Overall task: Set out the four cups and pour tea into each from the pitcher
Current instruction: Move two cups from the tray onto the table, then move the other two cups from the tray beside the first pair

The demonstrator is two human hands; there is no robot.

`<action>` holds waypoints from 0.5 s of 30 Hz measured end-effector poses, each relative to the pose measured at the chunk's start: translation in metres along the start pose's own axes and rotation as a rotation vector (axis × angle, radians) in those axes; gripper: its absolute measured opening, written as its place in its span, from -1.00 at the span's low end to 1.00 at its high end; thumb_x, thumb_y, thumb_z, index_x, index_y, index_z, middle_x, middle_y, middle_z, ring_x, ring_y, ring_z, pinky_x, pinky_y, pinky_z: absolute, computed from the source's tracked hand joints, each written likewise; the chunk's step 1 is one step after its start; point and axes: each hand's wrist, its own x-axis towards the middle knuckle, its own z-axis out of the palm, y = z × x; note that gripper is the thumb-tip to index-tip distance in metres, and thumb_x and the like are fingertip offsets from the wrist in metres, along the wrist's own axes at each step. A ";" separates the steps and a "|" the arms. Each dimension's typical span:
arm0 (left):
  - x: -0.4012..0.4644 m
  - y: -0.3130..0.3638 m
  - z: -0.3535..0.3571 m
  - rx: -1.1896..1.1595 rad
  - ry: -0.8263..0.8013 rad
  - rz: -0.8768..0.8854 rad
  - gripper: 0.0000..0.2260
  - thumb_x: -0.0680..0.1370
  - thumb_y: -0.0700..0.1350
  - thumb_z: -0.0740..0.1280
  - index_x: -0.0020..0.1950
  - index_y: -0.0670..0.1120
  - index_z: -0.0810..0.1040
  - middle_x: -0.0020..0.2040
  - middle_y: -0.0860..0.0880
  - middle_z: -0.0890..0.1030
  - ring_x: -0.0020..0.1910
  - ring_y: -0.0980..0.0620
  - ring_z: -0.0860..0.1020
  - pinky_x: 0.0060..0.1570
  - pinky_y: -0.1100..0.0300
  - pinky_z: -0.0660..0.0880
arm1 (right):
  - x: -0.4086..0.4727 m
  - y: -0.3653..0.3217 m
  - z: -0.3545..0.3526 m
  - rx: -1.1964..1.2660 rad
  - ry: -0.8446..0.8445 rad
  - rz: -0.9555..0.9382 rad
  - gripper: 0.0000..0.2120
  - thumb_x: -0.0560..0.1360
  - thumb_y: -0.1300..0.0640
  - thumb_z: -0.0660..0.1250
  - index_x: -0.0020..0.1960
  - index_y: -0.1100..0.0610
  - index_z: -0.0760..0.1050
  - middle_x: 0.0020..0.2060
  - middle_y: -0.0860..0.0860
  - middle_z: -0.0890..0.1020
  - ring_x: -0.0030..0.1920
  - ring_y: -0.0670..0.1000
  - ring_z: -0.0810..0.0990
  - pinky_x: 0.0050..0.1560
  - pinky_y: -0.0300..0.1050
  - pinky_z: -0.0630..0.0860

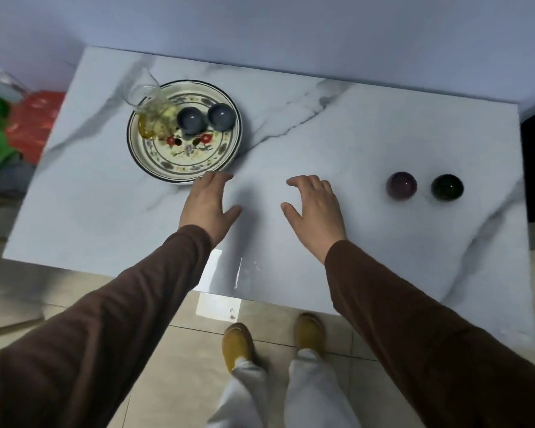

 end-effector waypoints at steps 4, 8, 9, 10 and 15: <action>0.016 -0.023 -0.014 -0.030 0.046 -0.071 -0.48 0.45 -0.07 0.45 0.38 -0.14 0.41 0.29 -0.14 0.46 0.32 -0.14 0.37 0.31 0.13 0.27 | 0.023 -0.025 0.011 0.030 -0.016 -0.009 -0.63 0.53 0.07 0.32 0.32 0.10 0.44 0.23 0.05 0.52 0.24 0.11 0.42 0.27 0.03 0.38; 0.044 -0.038 -0.020 -0.095 0.103 -0.182 -0.41 0.46 -0.04 0.44 0.44 -0.15 0.35 0.36 -0.15 0.41 0.39 -0.14 0.32 0.37 0.10 0.25 | 0.057 -0.038 0.018 0.051 -0.018 -0.023 -0.60 0.52 0.06 0.33 0.34 0.12 0.43 0.22 0.07 0.53 0.23 0.13 0.43 0.26 0.03 0.38; 0.052 -0.041 -0.020 -0.122 0.122 -0.212 -0.40 0.46 -0.04 0.45 0.44 -0.15 0.35 0.37 -0.15 0.40 0.40 -0.14 0.32 0.39 0.09 0.25 | 0.067 -0.041 0.020 0.049 -0.011 -0.030 -0.58 0.52 0.05 0.33 0.34 0.13 0.43 0.21 0.08 0.53 0.23 0.14 0.43 0.26 0.04 0.38; 0.061 -0.045 -0.020 -0.150 0.142 -0.245 -0.39 0.46 -0.03 0.45 0.44 -0.15 0.35 0.37 -0.16 0.40 0.41 -0.14 0.31 0.40 0.09 0.25 | 0.077 -0.044 0.022 0.046 -0.002 -0.038 -0.57 0.52 0.03 0.34 0.34 0.14 0.43 0.21 0.09 0.54 0.22 0.14 0.43 0.25 0.03 0.38; 0.100 -0.059 -0.015 -0.305 0.260 -0.405 -0.36 0.43 0.00 0.48 0.43 -0.17 0.34 0.37 -0.16 0.40 0.40 -0.14 0.32 0.41 0.08 0.25 | 0.127 -0.060 0.043 0.048 0.010 -0.023 -0.51 0.50 -0.02 0.38 0.36 0.13 0.41 0.19 0.09 0.53 0.20 0.12 0.44 0.24 0.00 0.41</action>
